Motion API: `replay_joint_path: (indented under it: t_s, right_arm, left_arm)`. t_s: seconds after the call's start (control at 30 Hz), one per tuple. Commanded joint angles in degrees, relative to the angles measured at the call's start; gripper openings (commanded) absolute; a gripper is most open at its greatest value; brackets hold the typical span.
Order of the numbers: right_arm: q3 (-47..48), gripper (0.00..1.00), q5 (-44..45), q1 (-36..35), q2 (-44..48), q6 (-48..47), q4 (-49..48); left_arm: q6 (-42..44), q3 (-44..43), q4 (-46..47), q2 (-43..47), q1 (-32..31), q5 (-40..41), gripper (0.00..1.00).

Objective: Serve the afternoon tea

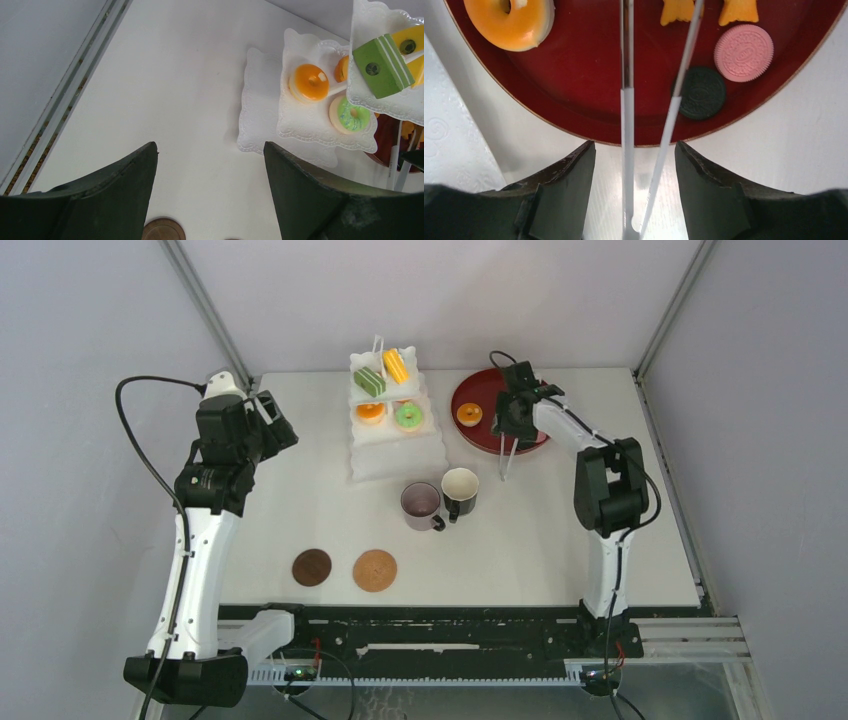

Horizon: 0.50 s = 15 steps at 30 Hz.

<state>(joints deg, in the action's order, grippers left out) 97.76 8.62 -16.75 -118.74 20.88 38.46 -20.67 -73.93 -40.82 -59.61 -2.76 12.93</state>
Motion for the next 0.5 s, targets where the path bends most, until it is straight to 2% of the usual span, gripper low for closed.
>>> replay_joint_path:
  t_s: [0.0, 0.37, 0.47]
  right_arm:
    - [6.65, 0.68, 4.75, -1.18, -3.74, -0.83, 4.4]
    - [9.95, 0.65, 8.34, -2.32, -7.77, -0.23, 6.32]
    - [9.28, 0.56, 8.31, -2.32, -7.42, -0.1, 6.03]
  left_arm:
    - [0.88, 0.65, 2.5, 1.21, -0.11, 0.61, 0.82]
    - [1.32, 1.47, 2.54, 1.6, -0.12, 0.89, 0.82]
    - [1.39, 1.69, 2.5, 1.67, -0.09, 1.12, 0.82]
